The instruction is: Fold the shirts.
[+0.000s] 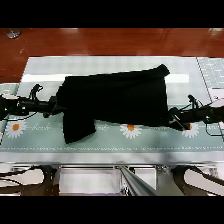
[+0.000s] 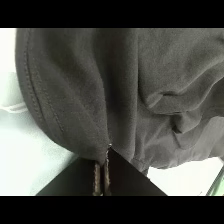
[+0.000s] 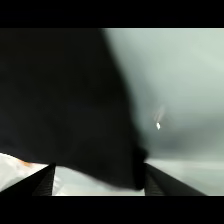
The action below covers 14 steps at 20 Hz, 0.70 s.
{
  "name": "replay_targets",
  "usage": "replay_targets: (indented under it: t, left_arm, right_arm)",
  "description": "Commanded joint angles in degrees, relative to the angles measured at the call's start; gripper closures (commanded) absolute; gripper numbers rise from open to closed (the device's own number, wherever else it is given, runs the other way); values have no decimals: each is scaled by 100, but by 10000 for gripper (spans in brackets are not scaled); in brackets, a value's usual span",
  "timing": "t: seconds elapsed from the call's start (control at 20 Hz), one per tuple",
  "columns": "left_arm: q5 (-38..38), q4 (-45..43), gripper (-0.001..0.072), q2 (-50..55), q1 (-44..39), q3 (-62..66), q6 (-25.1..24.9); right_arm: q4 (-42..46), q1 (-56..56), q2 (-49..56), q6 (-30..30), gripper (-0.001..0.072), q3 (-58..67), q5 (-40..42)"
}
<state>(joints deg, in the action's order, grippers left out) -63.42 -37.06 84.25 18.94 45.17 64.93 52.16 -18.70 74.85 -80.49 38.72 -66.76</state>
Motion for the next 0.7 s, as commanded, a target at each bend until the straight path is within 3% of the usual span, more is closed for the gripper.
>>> replay_targets:
  t: [0.0, 0.05, 0.1, 0.3, 0.45, 0.65]
  left_arm:
    - [-7, 0, 684, 2, -4, 7, 2]
    - [-9, 4, 685, -4, -2, 11, 2]
    - [-44, 2, 684, -4, -2, 76, 4]
    - [-533, 350, 686, -389, 7, 1191, 133]
    - [-337, 920, 686, -1121, 7, 2677, 221]
    - [-31, 881, 686, -1801, 173, 4817, 568]
  right_arm:
    - [-284, 579, 323, -79, 306, 232, 310]
    - [-284, 695, 356, -22, 635, 382, 313]
    - [-286, 758, 350, 55, 677, 577, 299]
    - [-175, 780, 350, 7, 678, 2503, -492]
    - [-39, 780, 350, -304, 678, 4828, -833]
    - [400, 780, 247, -595, 678, 7587, -1231]
